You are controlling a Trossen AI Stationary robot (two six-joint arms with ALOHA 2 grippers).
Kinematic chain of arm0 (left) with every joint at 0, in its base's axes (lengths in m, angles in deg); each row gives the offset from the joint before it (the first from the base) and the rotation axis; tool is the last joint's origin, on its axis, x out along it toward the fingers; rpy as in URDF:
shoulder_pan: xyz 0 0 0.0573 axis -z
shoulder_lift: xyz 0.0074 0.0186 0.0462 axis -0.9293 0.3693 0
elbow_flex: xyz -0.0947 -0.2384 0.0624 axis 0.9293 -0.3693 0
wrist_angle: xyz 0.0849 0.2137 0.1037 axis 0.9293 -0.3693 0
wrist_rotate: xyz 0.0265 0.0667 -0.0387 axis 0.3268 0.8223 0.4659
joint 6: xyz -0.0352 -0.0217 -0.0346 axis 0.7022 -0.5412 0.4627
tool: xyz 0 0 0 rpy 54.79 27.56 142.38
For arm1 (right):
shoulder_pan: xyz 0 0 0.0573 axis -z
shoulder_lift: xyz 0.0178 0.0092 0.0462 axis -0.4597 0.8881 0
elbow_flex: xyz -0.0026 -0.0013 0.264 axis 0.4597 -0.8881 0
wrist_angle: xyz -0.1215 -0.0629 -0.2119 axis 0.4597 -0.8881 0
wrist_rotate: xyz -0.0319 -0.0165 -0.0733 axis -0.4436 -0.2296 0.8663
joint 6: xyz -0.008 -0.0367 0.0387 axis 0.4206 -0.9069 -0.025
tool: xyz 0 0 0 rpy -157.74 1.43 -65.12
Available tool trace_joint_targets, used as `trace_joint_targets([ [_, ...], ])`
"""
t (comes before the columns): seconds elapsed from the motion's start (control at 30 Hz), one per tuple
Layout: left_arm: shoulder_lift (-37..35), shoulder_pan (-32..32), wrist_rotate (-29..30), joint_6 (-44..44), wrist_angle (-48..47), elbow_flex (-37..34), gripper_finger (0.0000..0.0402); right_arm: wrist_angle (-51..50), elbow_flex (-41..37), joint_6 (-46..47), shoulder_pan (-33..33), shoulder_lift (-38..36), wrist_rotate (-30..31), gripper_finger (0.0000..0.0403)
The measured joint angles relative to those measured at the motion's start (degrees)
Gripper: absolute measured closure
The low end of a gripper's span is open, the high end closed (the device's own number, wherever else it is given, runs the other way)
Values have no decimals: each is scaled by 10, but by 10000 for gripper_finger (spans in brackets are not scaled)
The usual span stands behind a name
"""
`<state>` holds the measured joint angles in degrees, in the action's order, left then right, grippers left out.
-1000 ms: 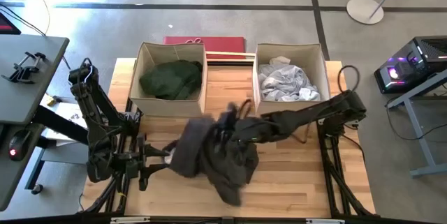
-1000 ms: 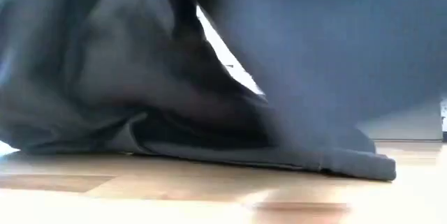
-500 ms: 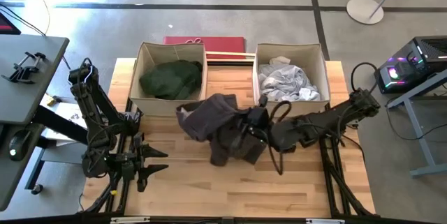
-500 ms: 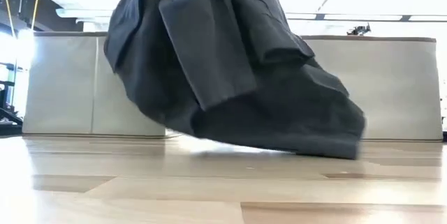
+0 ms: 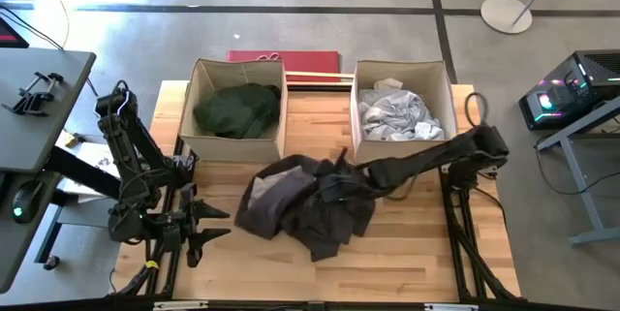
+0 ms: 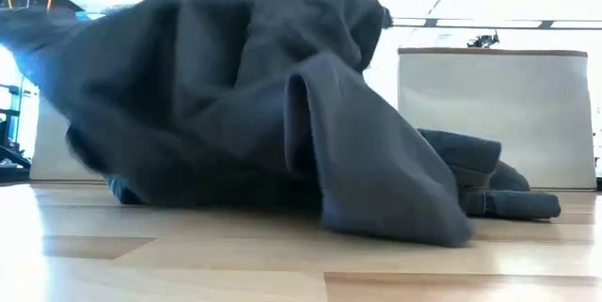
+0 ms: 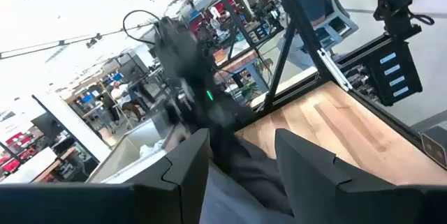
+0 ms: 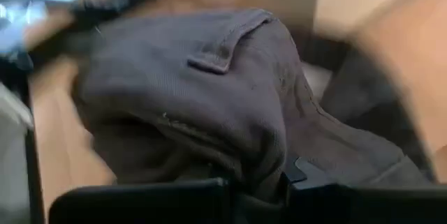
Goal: Sort clothes
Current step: Put the grey shorts into the left brown laundry bin
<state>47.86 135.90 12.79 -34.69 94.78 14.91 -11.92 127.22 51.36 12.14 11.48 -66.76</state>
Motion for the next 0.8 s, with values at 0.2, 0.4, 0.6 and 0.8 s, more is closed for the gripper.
trace_joint_targets([
  [0.2,0,0,2,0,-3,0,248,95,-83,-32,21,71,-81,366],
  [0.4,0,0,2,10,-17,0,248,107,-61,-93,34,103,-132,262],
  [0.6,0,0,3,21,-19,0,248,-55,60,-150,36,97,-124,148],
  [0.8,0,0,6,26,-28,0,248,-271,207,-118,24,99,-38,127],
])
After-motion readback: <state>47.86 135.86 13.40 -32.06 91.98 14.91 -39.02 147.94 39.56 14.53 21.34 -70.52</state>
